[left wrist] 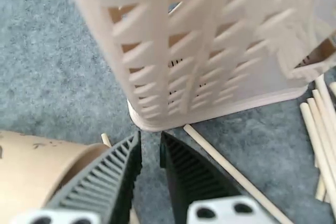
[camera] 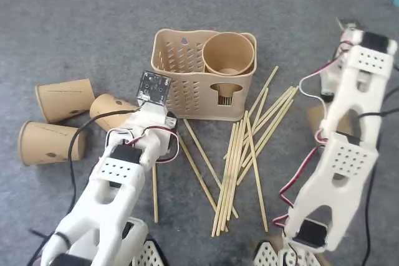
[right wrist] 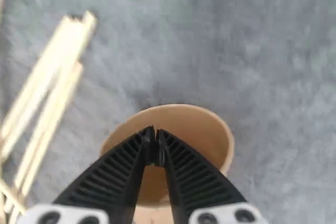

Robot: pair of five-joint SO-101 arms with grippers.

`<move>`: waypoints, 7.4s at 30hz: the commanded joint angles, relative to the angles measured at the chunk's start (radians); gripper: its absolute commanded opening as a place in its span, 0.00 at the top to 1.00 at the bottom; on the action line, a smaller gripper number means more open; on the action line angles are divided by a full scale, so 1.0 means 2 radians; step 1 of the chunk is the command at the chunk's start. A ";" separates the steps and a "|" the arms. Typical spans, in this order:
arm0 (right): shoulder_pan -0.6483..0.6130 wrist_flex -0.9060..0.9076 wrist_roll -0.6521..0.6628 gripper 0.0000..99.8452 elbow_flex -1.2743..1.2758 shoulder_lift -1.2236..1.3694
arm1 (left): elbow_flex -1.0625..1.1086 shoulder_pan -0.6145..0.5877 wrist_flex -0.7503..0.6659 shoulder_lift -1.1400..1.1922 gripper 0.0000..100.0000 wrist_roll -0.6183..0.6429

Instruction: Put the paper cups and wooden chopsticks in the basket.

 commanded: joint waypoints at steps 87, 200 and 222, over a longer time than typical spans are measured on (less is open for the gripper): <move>0.168 -0.016 0.152 0.99 0.489 -0.547 | -0.017 -0.006 -0.002 -0.008 0.94 -0.004; -0.007 -0.409 0.004 0.99 1.030 -0.779 | -0.370 -0.474 0.285 0.107 0.82 -0.054; -0.007 -0.409 0.004 0.99 1.030 -0.780 | -0.602 -0.491 0.466 0.417 0.82 -0.141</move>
